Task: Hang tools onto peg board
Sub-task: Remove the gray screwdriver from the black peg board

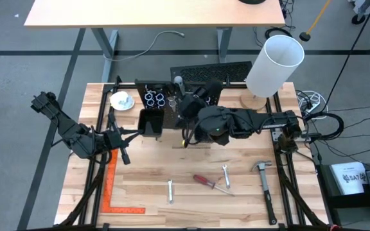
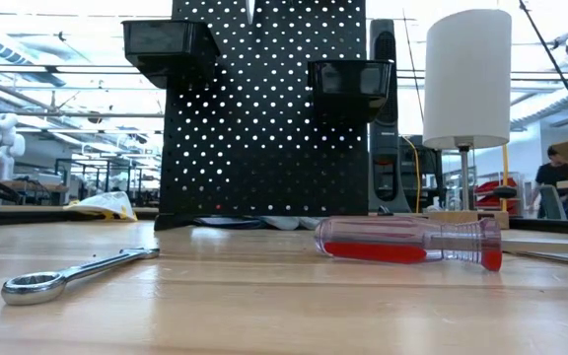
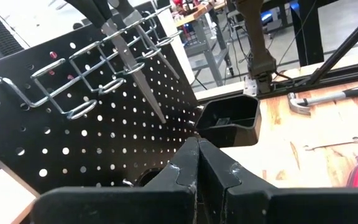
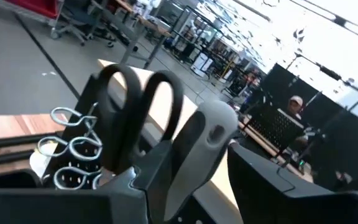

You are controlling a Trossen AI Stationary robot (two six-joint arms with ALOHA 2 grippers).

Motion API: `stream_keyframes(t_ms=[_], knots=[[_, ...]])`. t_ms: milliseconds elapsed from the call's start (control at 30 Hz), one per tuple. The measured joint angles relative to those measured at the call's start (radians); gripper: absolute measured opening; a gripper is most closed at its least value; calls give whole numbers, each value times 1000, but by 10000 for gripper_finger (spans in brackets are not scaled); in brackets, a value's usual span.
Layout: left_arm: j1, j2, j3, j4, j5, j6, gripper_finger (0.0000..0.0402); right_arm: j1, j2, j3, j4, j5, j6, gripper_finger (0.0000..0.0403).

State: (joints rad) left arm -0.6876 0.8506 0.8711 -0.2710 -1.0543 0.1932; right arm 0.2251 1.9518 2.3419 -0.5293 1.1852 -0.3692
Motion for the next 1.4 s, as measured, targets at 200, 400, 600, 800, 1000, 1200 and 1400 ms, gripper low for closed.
stream_keyframes(t_ms=[200, 400, 600, 800, 1000, 1200, 1400], knots=[[0, 0, 0, 0, 2, 2, 9, -16, 0, 0, -44, -6, 136, 193], [0, 0, 0, 0, 3, 2, 8, -34, 0, 0, -91, -14, 247, 240], [0, 0, 0, 0, 3, 2, 8, -56, 0, 0, -102, -103, 283, 228], [0, 0, 0, 0, 3, 2, 8, -62, 0, 0, -76, -137, 279, 162], [0, 0, 0, 0, 3, 2, 8, -62, 0, 0, -69, -137, 279, 125], [0, 0, 0, 0, 3, 2, 8, -60, 0, 0, -23, -128, 258, 124], [0, 0, 0, 0, 2, 2, 8, -44, -4, -2, 38, -90, 200, 125]])
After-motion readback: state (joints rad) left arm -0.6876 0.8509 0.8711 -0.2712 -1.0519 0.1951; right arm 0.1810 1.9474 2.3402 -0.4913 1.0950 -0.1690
